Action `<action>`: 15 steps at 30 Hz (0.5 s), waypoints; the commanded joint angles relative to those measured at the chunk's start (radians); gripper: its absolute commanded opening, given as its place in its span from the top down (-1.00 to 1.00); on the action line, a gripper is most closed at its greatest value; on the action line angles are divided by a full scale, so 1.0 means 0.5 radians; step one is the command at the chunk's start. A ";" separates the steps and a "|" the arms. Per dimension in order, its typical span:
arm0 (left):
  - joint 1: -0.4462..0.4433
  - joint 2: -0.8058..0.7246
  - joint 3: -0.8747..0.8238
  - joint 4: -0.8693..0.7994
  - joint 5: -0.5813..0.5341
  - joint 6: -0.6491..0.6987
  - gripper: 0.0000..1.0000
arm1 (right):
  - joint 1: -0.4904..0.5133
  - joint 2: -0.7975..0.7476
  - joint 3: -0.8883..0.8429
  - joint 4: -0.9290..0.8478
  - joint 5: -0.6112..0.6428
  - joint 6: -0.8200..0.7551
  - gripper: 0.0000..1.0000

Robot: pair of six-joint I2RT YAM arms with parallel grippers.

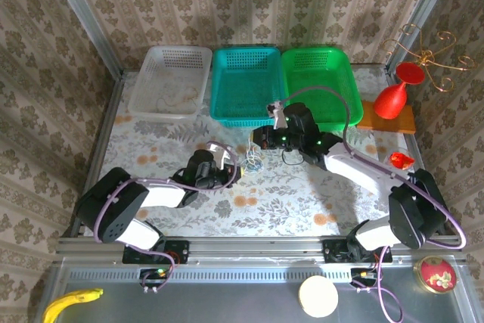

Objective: Untangle the cables

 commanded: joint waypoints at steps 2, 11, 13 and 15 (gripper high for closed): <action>-0.004 -0.186 -0.009 -0.140 -0.085 0.055 1.00 | -0.003 -0.078 0.058 0.051 0.009 0.032 1.00; 0.020 -0.591 0.064 -0.611 -0.178 0.244 -0.07 | -0.003 0.038 -0.009 0.135 -0.012 0.065 1.00; 0.024 -0.690 0.069 -0.678 -0.189 0.276 -0.25 | -0.001 0.057 -0.013 0.144 -0.022 0.067 1.00; 0.028 -0.772 0.075 -0.725 -0.187 0.311 -0.38 | 0.000 0.077 -0.021 0.152 -0.042 0.069 1.00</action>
